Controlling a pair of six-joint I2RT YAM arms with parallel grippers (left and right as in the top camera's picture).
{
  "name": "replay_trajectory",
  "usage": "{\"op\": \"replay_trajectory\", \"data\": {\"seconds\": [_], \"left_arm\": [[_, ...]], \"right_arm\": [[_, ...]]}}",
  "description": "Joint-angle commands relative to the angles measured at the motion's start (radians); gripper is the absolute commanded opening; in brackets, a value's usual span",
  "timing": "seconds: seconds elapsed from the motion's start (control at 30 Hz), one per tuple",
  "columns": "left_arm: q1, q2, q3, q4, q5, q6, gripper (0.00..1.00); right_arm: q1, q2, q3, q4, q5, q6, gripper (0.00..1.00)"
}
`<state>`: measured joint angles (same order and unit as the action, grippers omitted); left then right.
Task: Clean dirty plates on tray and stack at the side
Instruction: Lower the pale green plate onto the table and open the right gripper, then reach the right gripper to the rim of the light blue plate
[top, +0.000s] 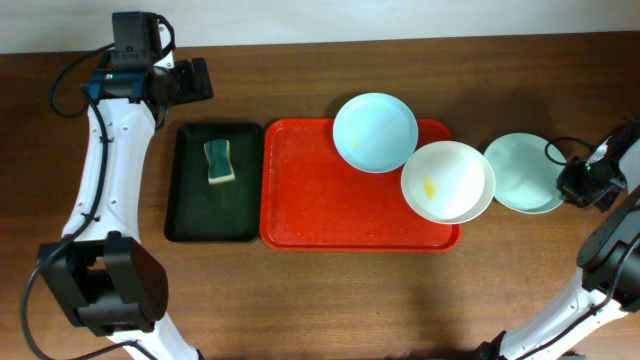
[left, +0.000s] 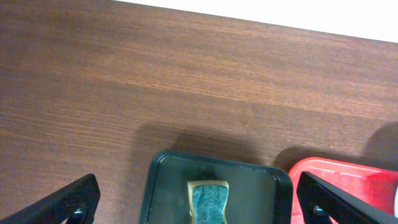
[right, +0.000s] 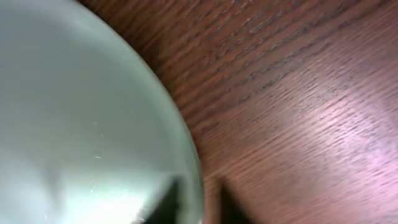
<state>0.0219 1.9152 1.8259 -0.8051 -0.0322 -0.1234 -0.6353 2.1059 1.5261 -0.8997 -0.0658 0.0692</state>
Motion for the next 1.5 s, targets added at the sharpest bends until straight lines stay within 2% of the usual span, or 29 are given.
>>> {"op": "replay_trajectory", "data": {"seconds": [0.0, 0.07, 0.17, 0.27, 0.4, 0.57, 0.73, 1.03, 1.47], "left_arm": [[0.0, -0.006, 0.005, -0.001, 0.009, 0.006, 0.99], [0.0, -0.006, 0.005, -0.001, 0.008, 0.006, 0.99], [0.0, -0.006, 0.005, -0.001, 0.009, 0.006, 0.99], [0.0, -0.006, 0.005, -0.001, 0.008, 0.006, 0.99], [0.0, -0.006, 0.005, -0.001, 0.009, 0.006, 0.99], [0.0, -0.006, 0.005, -0.001, 0.008, 0.006, 0.99], [0.0, -0.006, 0.005, -0.001, 0.008, 0.006, 1.0], [0.0, -0.006, 0.005, -0.001, 0.009, 0.006, 0.99], [0.0, -0.006, 0.005, -0.001, 0.008, 0.006, 0.99]], "right_arm": [[0.0, 0.01, 0.049, -0.016, -0.018, -0.002, 0.54], [0.0, 0.01, 0.114, -0.076, -0.017, -0.002, 0.6], [0.002, 0.01, 0.245, -0.2, -0.034, -0.003, 0.61], [0.014, 0.01, 0.352, -0.297, -0.196, -0.013, 0.61], [0.072, 0.01, 0.38, -0.338, -0.396, -0.047, 0.61], [0.238, 0.01, 0.38, -0.315, -0.407, -0.099, 0.61], [0.43, 0.01, 0.38, -0.227, -0.312, -0.099, 0.64], [0.71, 0.024, 0.38, -0.056, 0.078, -0.099, 0.69], [0.759, 0.175, 0.368, -0.023, 0.123, -0.095, 0.7]]}}
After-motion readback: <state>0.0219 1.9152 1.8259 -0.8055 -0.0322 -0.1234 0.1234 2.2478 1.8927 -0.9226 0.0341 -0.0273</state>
